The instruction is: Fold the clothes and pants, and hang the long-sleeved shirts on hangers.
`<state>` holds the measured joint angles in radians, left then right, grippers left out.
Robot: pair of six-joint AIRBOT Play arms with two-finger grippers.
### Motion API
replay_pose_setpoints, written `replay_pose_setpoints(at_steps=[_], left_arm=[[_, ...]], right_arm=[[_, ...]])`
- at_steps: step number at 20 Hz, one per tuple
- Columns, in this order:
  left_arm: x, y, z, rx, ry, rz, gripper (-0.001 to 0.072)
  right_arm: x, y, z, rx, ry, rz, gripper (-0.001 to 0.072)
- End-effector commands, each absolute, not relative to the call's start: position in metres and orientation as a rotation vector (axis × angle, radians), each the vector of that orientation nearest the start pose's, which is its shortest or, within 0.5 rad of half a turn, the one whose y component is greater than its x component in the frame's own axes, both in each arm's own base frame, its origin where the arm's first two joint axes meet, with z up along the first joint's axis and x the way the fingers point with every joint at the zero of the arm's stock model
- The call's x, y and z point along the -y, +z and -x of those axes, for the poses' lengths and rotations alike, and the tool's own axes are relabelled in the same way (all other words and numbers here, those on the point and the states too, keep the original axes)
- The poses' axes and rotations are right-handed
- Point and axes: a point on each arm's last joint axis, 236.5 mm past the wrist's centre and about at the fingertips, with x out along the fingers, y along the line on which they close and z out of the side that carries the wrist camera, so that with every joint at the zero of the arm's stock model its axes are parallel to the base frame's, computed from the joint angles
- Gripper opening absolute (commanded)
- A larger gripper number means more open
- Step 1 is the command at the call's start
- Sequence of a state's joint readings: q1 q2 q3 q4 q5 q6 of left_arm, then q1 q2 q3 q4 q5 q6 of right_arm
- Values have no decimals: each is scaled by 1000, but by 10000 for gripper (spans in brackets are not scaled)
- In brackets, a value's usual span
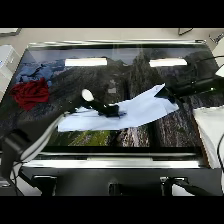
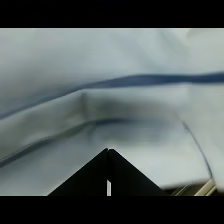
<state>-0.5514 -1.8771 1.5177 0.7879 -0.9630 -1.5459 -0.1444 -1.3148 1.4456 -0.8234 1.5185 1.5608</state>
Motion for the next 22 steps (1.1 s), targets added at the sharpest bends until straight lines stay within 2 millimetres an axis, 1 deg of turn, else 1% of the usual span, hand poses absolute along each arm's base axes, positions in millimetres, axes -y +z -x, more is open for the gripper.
replay_pose_setpoints(at_steps=[1,2,4,5,7,8,9,10,11,12,13,14,15,16,17,18,19,20,21,22], left_arm=[[451,-91,-339,-1500,-739,554,23],[468,-89,-334,-1498,-743,624,23],[506,-79,-326,-1473,-735,791,22],[524,-74,-322,-1458,-723,869,22],[554,-66,-313,-1430,-703,986,22],[562,-64,-312,-1418,-706,1001,22],[563,-64,-314,-1407,-714,994,22],[559,-65,-321,-1383,-726,973,21],[549,-66,-332,-1368,-735,945,19],[535,-67,-342,-1367,-748,904,18],[514,-67,-352,-1370,-778,827,18],[489,-66,-362,-1376,-798,739,18],[458,-61,-373,-1371,-806,634,18],[419,-53,-389,-1353,-793,519,18],[378,-38,-407,-1318,-762,424,18],[339,-20,-424,-1281,-714,366,18],[298,5,-440,-1234,-660,330,18],[262,31,-452,-1184,-615,320,18],[225,62,-460,-1125,-569,327,19],[196,91,-464,-1067,-532,342,19]], right_arm=[[-124,185,-354,-1173,482,-655,44],[-125,194,-349,-1154,481,-662,44],[-126,208,-342,-1122,479,-669,45],[-127,211,-340,-1115,473,-677,45],[-124,210,-340,-1115,461,-671,45],[-122,207,-343,-1118,441,-673,45],[-121,205,-345,-1120,435,-678,45],[-122,203,-347,-1127,440,-688,45],[-124,200,-350,-1140,446,-700,45],[-126,196,-354,-1150,458,-711,45],[-128,194,-358,-1155,467,-727,45],[-131,192,-364,-1151,485,-747,45],[-135,192,-371,-1144,505,-771,45],[-144,191,-378,-1135,528,-783,45],[-155,187,-383,-1139,547,-781,45],[-169,181,-386,-1153,571,-776,45],[-189,171,-388,-1177,600,-764,45],[-209,160,-389,-1202,623,-755,45],[-229,148,-390,-1225,641,-745,45],[-252,133,-391,-1252,657,-738,45]])
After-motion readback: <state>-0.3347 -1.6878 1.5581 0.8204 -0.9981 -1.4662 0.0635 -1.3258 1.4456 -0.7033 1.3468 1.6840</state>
